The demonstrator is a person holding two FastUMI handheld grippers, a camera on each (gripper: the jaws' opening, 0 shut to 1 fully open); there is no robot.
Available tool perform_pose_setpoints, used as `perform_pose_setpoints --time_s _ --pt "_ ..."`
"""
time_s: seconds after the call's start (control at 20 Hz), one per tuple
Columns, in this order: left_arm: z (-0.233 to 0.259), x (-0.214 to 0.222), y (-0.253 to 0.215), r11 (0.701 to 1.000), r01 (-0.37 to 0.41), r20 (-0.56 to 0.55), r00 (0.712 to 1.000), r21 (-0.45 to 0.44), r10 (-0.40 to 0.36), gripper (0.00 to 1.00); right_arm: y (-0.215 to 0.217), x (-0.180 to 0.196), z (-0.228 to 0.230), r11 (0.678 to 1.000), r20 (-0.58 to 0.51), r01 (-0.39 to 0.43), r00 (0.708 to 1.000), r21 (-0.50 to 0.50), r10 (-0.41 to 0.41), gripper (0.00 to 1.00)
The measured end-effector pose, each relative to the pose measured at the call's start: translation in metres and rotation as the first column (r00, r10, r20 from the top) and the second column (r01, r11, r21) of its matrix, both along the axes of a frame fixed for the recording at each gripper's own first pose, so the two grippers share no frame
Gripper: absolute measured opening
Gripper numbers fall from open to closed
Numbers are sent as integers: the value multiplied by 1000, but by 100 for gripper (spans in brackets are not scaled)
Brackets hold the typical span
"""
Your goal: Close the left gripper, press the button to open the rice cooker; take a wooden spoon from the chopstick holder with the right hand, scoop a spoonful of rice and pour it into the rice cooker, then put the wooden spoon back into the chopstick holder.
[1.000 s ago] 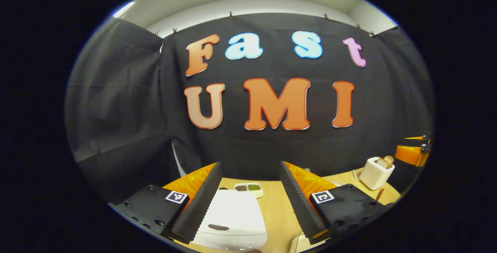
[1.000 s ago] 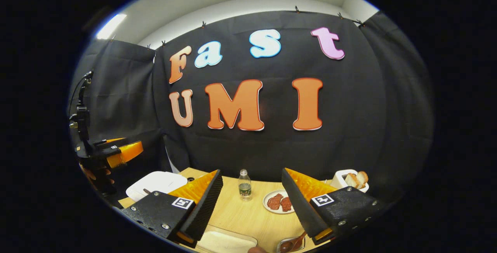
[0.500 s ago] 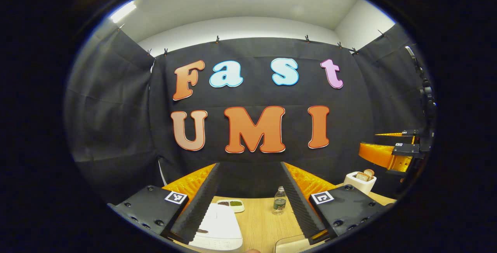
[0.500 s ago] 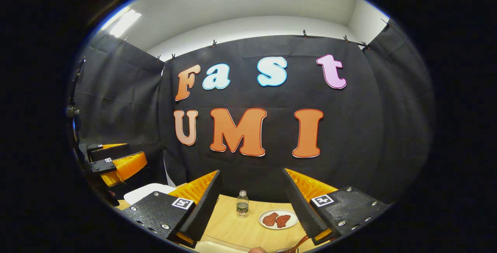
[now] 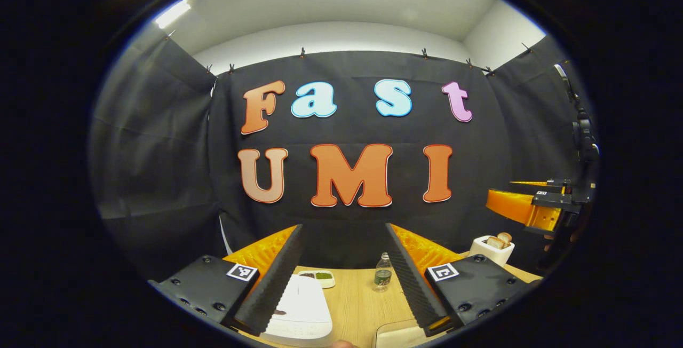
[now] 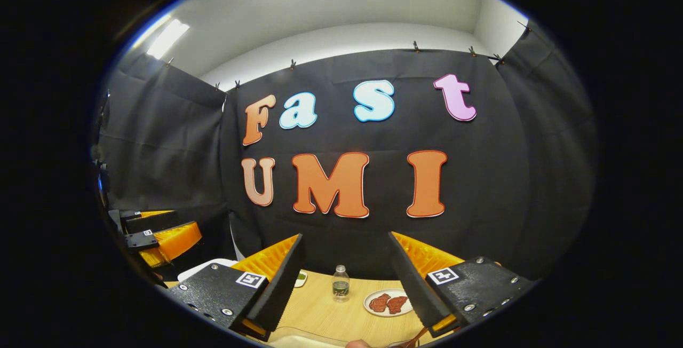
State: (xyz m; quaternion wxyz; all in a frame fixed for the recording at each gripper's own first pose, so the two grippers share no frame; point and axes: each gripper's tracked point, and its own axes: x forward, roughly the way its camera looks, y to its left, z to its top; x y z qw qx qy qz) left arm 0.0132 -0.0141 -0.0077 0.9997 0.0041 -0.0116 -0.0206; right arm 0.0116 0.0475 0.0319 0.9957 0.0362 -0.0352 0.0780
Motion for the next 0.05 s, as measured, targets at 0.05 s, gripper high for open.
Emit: perform_pose_setpoints --time_s 0.05 --pt "1 0 2 1000 -5 -1 1000 -1 5 99 2 0 0 1000 2 -2 1000 0 2 95"
